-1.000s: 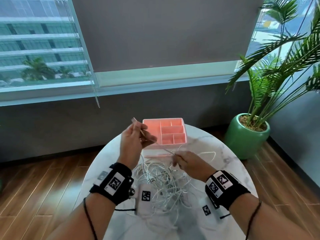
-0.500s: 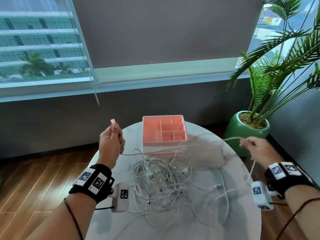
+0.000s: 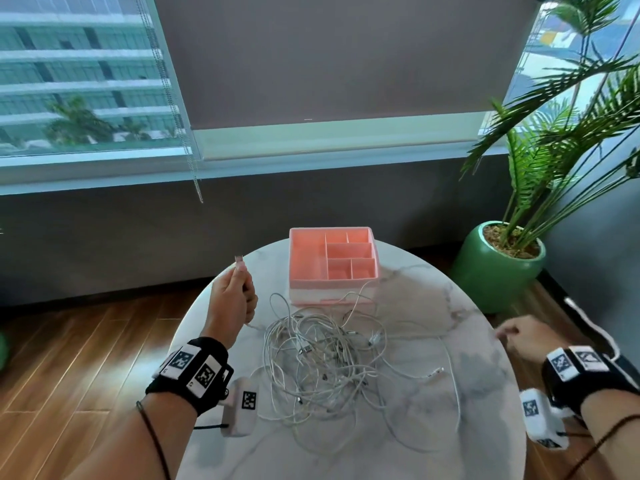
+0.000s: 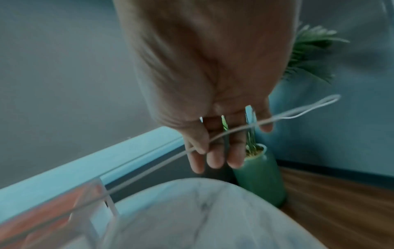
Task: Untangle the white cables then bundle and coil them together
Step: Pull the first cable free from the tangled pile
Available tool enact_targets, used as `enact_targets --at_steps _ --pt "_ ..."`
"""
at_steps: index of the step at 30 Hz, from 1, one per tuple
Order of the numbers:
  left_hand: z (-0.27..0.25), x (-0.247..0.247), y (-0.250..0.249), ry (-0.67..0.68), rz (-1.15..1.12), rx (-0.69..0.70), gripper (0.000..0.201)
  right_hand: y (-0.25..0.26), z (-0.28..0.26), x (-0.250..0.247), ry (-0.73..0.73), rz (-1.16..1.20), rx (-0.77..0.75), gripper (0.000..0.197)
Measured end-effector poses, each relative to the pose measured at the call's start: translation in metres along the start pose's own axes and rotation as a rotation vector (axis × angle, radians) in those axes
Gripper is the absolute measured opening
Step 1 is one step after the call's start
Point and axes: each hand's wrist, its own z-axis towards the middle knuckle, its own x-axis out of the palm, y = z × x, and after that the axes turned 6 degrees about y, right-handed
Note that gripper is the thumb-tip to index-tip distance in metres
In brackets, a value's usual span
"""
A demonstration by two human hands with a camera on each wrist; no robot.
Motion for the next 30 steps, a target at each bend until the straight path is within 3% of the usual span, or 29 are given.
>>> enact_targets --at_steps 3,5,8,12,15,17,20,24,30 --pt "-0.006 -0.002 0.003 0.036 -0.03 -0.043 0.043 0.004 0.008 0.045 0.188 -0.135 0.026 0.033" --pt "-0.011 -0.003 0.004 0.054 -0.021 -0.065 0.041 0.028 0.007 0.062 0.231 -0.174 -0.075 0.036" --pt "-0.016 -0.002 0.005 0.094 0.013 -0.096 0.041 0.099 -0.014 0.077 0.221 -0.142 -0.352 0.02" --pt "-0.022 0.0 0.007 0.114 0.037 -0.147 0.031 0.208 -0.062 0.104 0.242 -0.144 -0.807 0.018" --pt "-0.026 0.0 0.006 0.109 0.039 -0.155 0.031 0.253 -0.075 0.133 0.189 -0.285 -0.964 0.027" --pt "-0.029 -0.002 0.004 0.11 0.043 -0.147 0.031 0.265 -0.074 0.15 0.156 -0.433 -1.012 0.032" --pt "-0.033 -0.006 0.0 0.112 0.052 -0.12 0.033 0.265 -0.067 0.162 0.079 -0.488 -1.017 0.021" --pt "-0.034 -0.01 -0.002 0.095 0.115 -0.044 0.029 0.261 -0.06 0.15 0.02 -0.236 -1.013 0.016" --pt "-0.026 0.014 -0.001 0.108 0.145 0.034 0.036 0.275 -0.077 0.093 -0.074 0.198 -1.022 0.012"
